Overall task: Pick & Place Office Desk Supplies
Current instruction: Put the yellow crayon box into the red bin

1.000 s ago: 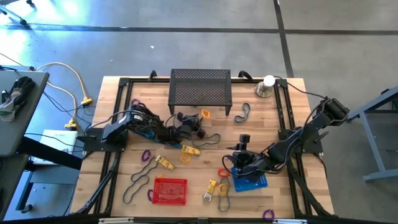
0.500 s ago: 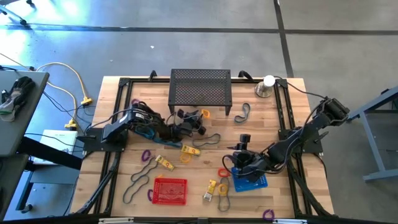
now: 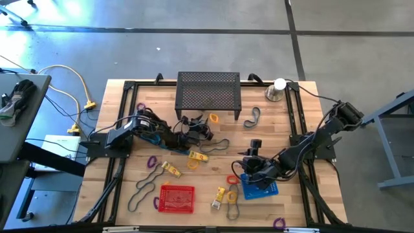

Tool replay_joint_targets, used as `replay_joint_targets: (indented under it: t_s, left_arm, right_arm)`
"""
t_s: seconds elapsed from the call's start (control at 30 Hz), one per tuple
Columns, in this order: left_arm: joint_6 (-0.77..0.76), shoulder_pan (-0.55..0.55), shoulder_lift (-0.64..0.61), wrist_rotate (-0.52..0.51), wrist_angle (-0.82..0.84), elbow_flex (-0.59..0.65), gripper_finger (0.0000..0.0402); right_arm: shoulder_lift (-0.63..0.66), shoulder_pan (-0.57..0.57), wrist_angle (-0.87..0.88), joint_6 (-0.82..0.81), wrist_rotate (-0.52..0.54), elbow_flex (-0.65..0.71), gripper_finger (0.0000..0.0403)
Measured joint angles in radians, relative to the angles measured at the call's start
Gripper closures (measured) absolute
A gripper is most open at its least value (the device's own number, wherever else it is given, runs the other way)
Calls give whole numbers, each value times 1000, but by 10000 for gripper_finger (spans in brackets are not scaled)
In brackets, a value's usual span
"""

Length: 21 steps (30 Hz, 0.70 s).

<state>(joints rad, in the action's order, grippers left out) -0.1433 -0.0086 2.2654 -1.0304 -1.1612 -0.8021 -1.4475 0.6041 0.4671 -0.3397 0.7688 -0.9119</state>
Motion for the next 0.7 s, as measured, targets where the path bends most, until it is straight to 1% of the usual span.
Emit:
replay_joint_targets:
  t_s: [0.1, 0.17, 0.37, 0.47, 0.57, 0.63, 0.7]
  left_arm:
    - [-3, 0, 0, 7, -2, 0, 253]
    - [-11, 0, 0, 7, -1, 0, 243]
    - [-10, -1, 0, 2, 2, 0, 191]
    - [10, -2, 0, -49, 1, 0, 163]
    - [10, -4, 1, -128, 2, 0, 148]
    - [9, -3, 1, -134, 2, 1, 145]
    - [14, 3, 1, -102, 2, 1, 145]
  right_arm:
    - [0, 0, 0, 0, -11, 0, 263]
    - [0, 0, 0, 0, -13, 0, 263]
    - [0, 0, 0, -4, -17, 0, 263]
    - [0, 0, 0, -4, -17, 0, 263]
    - [0, 0, 0, -4, -17, 0, 263]
    - [0, 0, 0, -4, -17, 0, 263]
    - [0, 0, 0, -4, -17, 0, 263]
